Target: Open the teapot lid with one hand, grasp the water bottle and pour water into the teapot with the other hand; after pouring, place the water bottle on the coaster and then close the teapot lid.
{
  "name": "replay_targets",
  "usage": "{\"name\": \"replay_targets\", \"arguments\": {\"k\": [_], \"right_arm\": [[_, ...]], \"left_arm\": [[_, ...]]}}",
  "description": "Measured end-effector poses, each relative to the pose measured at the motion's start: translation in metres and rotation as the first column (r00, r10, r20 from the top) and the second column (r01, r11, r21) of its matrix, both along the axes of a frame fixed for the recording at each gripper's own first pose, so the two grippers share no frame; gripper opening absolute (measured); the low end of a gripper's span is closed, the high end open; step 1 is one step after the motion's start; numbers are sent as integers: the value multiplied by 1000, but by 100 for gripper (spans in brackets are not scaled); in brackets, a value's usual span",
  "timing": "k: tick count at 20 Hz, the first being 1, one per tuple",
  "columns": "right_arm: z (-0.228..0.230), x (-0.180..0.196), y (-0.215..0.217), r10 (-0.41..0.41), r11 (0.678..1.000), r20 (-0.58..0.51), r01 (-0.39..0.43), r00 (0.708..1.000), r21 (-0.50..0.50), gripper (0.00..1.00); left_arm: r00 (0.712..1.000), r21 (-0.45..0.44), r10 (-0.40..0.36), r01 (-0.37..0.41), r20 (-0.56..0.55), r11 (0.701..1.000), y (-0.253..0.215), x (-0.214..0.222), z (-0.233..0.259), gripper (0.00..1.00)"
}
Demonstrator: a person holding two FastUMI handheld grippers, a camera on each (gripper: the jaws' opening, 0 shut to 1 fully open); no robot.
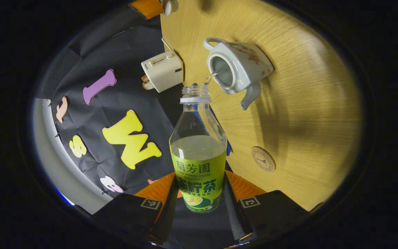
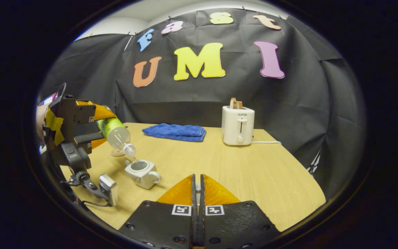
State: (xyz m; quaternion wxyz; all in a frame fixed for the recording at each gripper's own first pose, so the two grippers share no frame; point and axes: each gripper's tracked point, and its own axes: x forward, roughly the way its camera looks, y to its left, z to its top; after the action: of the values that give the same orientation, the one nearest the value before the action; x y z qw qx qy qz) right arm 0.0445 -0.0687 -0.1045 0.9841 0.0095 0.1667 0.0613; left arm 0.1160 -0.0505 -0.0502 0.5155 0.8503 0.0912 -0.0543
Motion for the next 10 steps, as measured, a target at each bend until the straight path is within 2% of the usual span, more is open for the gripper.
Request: {"name": "replay_targets", "arguments": {"k": [10], "right_arm": [[1,-1,3,5,1000,5,-5,1000,-13,0]], "left_arm": [[998,57,-41,39,40,998,-3,5,10,68]]}}
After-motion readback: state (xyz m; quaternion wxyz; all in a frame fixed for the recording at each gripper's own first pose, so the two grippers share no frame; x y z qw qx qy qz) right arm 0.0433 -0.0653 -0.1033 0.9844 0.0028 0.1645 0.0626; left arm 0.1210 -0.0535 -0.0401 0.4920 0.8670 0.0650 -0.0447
